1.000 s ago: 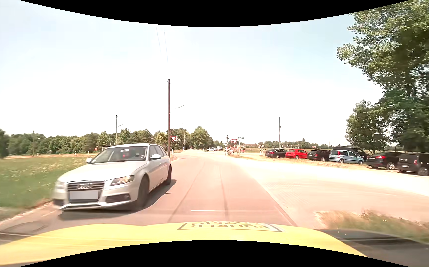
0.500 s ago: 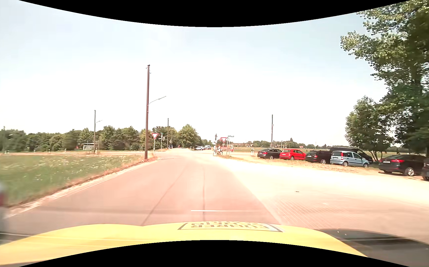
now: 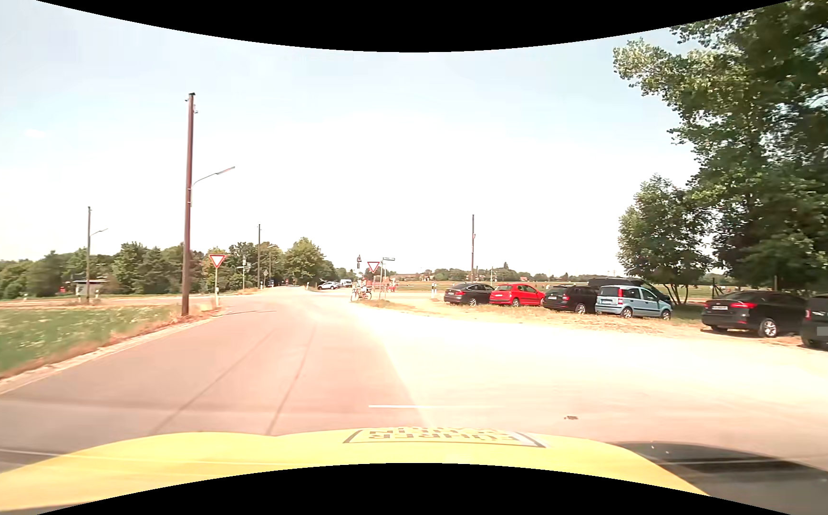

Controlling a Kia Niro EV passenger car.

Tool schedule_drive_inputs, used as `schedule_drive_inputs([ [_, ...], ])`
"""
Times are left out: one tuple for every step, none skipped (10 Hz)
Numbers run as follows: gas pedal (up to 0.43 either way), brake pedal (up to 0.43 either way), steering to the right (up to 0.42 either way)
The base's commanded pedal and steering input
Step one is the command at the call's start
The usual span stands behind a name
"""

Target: Follow the waypoints while adhering to traffic rules and regulations

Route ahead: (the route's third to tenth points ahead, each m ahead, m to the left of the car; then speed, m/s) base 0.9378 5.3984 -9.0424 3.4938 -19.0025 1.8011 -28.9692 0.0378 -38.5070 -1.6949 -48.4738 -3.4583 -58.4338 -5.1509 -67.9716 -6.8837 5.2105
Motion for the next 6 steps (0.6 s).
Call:
schedule_drive_inputs([
  [0.000, 0.207, 0.281],
  [0.000, 0.201, 0.289],
  [0.000, 0.201, 0.287],
  [0.000, 0.201, 0.284],
  [0.000, 0.195, 0.284],
  [0.000, 0.195, 0.279],
])
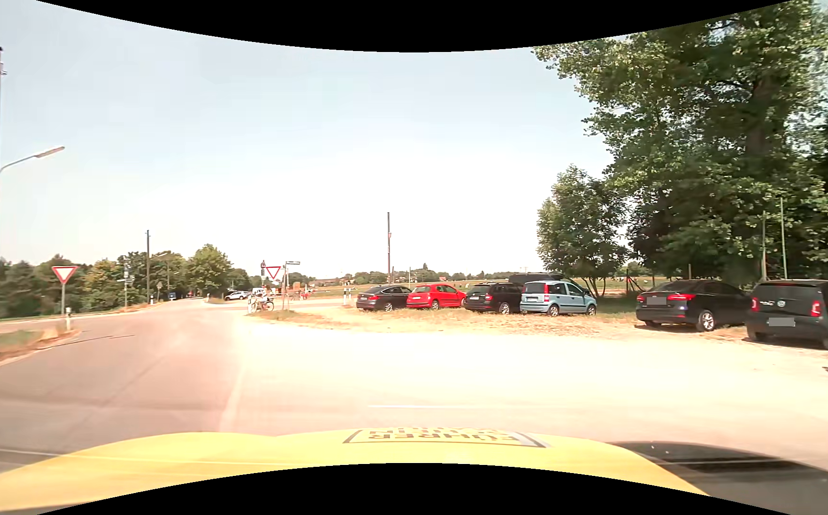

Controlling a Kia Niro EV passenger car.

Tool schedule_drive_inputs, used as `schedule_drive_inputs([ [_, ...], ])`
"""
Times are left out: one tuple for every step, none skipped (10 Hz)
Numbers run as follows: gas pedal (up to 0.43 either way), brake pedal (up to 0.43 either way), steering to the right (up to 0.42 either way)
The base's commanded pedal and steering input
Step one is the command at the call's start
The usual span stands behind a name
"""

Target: Follow the waypoints while adhering to traffic rules and regulations

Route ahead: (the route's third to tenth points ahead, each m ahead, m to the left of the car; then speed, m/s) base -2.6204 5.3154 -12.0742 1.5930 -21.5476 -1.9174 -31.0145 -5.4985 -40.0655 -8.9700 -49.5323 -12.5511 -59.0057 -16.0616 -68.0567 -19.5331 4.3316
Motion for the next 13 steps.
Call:
schedule_drive_inputs([
  [0.000, 0.189, 0.268],
  [0.000, 0.201, 0.252],
  [0.000, 0.207, 0.237],
  [0.000, 0.195, 0.216],
  [0.000, 0.189, 0.184],
  [0.000, 0.152, 0.149],
  [0.000, 0.128, 0.131],
  [0.000, 0.134, 0.110],
  [0.000, 0.152, 0.079],
  [0.000, 0.165, 0.018],
  [0.000, 0.165, -0.048],
  [0.000, 0.165, -0.092],
  [0.000, 0.165, -0.149],
])
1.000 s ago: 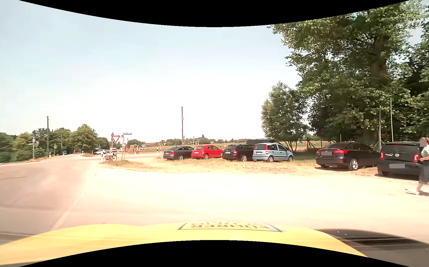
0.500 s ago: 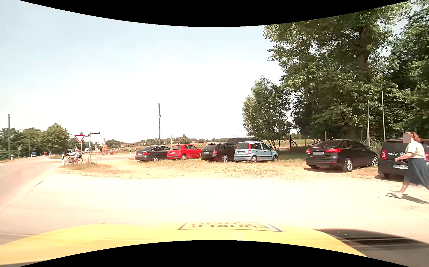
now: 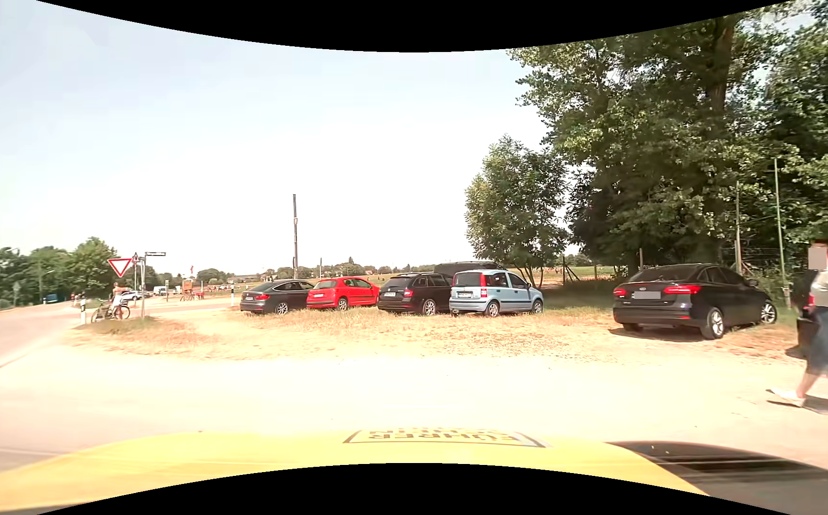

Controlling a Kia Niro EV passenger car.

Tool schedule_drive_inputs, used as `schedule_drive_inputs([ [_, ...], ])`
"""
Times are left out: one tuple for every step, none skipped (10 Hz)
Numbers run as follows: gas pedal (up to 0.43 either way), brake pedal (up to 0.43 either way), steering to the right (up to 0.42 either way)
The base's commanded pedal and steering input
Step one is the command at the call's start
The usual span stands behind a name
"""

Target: Follow the waypoints while adhering to traffic rules and regulations

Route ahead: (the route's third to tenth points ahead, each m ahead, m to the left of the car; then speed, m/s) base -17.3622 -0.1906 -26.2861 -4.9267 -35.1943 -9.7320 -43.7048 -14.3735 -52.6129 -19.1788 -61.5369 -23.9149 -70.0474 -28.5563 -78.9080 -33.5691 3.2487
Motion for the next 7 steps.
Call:
schedule_drive_inputs([
  [0.000, 0.165, -0.203],
  [0.000, 0.159, -0.249],
  [0.000, 0.152, -0.291],
  [0.000, 0.140, -0.321],
  [0.000, 0.128, -0.353],
  [0.000, 0.134, -0.398],
  [0.000, 0.128, -0.437],
])
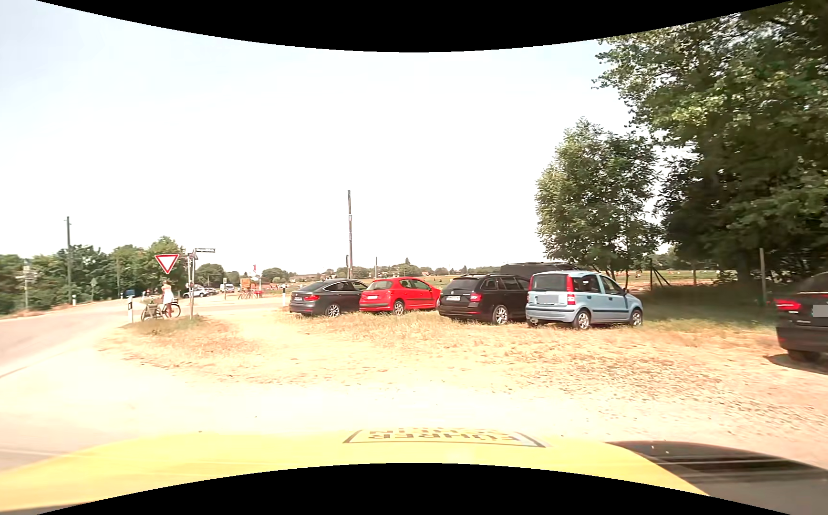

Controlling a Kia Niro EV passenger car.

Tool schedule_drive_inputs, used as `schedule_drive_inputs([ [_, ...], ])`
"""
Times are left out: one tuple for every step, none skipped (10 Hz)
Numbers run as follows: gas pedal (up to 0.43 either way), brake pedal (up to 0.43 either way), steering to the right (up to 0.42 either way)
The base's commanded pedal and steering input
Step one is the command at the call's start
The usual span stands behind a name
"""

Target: Follow the waypoints while adhering to traffic rules and regulations

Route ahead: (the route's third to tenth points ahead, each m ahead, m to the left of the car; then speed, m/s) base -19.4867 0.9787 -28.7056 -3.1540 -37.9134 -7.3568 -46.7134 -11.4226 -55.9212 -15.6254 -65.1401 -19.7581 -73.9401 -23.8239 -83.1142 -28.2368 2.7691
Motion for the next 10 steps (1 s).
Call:
schedule_drive_inputs([
  [0.000, 0.134, -0.487],
  [0.000, 0.134, -0.527],
  [0.000, 0.134, -0.565],
  [0.000, 0.134, -0.578],
  [0.000, 0.140, -0.597],
  [0.000, 0.140, -0.618],
  [0.000, 0.140, -0.644],
  [0.000, 0.146, -0.672],
  [0.000, 0.146, -0.696],
  [0.000, 0.152, -0.716],
])
